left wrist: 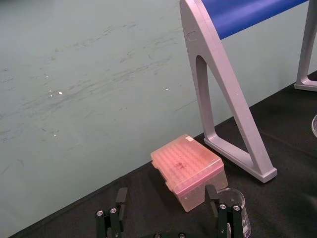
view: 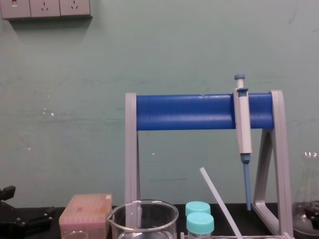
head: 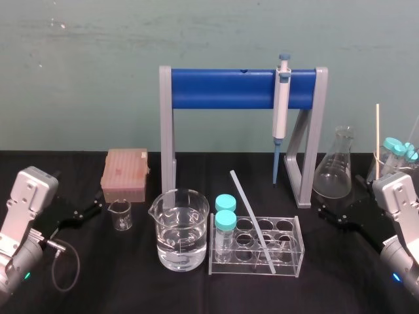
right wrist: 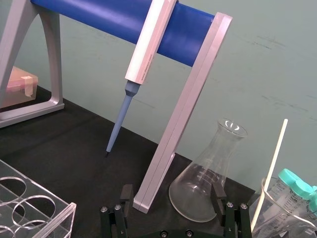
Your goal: Pick up the stirring rod with one hand, then place it down.
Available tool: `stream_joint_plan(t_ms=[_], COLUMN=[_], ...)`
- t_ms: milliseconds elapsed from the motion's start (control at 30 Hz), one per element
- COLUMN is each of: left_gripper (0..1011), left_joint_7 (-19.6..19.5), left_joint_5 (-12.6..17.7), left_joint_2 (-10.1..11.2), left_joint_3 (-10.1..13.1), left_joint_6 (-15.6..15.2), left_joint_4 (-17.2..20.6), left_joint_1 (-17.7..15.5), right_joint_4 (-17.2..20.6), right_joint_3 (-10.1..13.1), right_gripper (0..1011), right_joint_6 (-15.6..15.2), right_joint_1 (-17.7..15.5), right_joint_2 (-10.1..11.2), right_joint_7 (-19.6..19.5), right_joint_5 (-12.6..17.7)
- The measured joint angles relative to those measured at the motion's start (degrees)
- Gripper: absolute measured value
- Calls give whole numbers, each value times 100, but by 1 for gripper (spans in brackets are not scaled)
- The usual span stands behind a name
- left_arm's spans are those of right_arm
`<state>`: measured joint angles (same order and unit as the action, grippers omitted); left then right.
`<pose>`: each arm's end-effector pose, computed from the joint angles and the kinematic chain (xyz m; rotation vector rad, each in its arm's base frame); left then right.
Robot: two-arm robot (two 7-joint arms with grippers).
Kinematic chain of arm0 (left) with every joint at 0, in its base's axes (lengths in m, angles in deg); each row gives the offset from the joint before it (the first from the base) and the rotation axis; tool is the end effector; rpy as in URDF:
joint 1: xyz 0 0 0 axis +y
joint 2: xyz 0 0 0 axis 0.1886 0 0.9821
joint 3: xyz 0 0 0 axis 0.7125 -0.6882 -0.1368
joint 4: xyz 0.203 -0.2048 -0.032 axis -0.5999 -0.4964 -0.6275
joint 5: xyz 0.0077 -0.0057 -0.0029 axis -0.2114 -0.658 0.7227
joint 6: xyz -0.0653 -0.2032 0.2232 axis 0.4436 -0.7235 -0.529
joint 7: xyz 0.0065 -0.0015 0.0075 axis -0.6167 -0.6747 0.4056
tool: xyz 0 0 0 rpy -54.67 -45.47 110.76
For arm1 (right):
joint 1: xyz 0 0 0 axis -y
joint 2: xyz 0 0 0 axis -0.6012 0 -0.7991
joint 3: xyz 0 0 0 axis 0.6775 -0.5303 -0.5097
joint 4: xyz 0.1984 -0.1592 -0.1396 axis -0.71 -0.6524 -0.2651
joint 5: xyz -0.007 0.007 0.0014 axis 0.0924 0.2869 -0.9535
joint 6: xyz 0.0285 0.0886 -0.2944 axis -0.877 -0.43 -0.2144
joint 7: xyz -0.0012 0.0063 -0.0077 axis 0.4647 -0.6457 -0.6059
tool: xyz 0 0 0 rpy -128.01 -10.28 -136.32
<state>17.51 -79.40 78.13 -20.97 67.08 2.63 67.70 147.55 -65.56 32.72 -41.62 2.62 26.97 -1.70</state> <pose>0.3581 0.0827 -0.3022 0.3043 -0.2852 1.2479 0.3581 -0.0826 -0.3023 -0.3043 -0.2848 -1.2479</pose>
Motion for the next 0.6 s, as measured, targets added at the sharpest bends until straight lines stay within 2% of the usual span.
stream_joint_plan(t_ms=[600], left_gripper=[1000], left_joint_7=[0], left_joint_5=[0], left_joint_2=[0], left_joint_3=[0], left_joint_6=[0], left_joint_4=[0], left_joint_1=[0], right_joint_4=[0], right_joint_3=[0], right_gripper=[1002], right_joint_6=[0], right_joint_1=[0], right_joint_2=[0], right_joint_7=[0], right_joint_5=[0])
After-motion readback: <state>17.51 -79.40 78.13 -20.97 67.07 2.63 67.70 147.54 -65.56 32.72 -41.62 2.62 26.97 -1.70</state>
